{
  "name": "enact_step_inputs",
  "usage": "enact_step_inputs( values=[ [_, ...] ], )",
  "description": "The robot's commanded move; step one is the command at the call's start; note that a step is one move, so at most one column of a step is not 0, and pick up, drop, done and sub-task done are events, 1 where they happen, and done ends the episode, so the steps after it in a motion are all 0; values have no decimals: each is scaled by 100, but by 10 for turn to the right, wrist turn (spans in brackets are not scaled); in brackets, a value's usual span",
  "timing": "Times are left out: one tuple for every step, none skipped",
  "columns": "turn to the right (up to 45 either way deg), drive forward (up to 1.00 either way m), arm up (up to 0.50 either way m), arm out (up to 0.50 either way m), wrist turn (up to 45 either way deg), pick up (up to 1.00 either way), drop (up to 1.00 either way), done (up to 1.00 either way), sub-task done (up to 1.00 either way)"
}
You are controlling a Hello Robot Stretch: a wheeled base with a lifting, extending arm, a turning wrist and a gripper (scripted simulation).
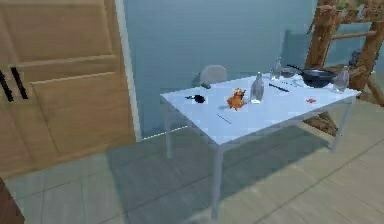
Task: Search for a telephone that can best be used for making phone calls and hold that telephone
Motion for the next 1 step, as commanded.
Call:
enact_step_inputs(
  values=[
    [450, 0, 0, 0, 0, 0, 0, 0, 0]
  ],
)
